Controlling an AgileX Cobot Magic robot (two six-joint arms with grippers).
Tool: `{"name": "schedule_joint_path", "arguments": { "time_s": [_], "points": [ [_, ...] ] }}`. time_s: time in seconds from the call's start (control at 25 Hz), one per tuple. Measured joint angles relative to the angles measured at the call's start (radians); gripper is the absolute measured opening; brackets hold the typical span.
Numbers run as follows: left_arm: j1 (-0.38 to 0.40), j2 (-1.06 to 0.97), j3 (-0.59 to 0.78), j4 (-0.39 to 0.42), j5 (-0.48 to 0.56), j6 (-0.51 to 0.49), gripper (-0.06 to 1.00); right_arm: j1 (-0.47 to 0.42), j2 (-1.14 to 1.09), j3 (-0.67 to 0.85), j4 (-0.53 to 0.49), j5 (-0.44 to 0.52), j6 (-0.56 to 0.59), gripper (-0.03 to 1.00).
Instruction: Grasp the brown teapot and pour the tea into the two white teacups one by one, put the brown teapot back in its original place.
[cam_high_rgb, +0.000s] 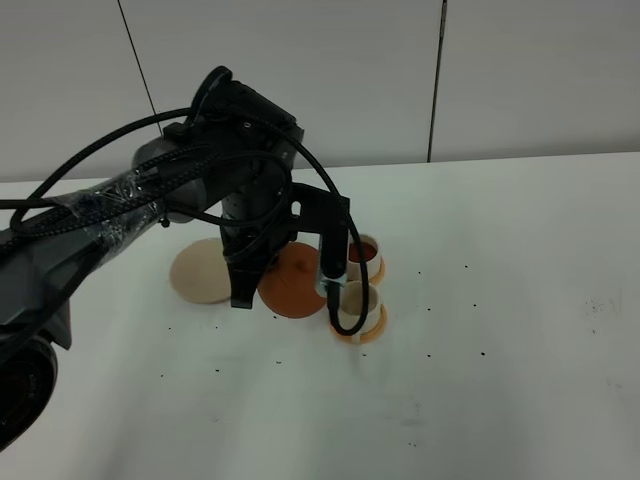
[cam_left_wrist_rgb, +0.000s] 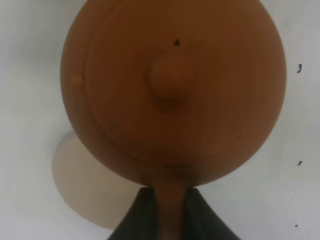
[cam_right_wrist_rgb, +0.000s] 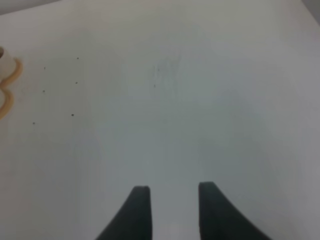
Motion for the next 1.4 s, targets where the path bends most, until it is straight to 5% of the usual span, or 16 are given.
{"name": "schedule_joint_path", "arguments": {
  "time_s": [1.4],
  "points": [
    [-0.079, 0.000, 0.000, 0.198, 0.002, 0.000, 0.17, 0.000, 0.000, 0.000, 0.000, 0.000, 0.000, 0.23]
  ]
}}
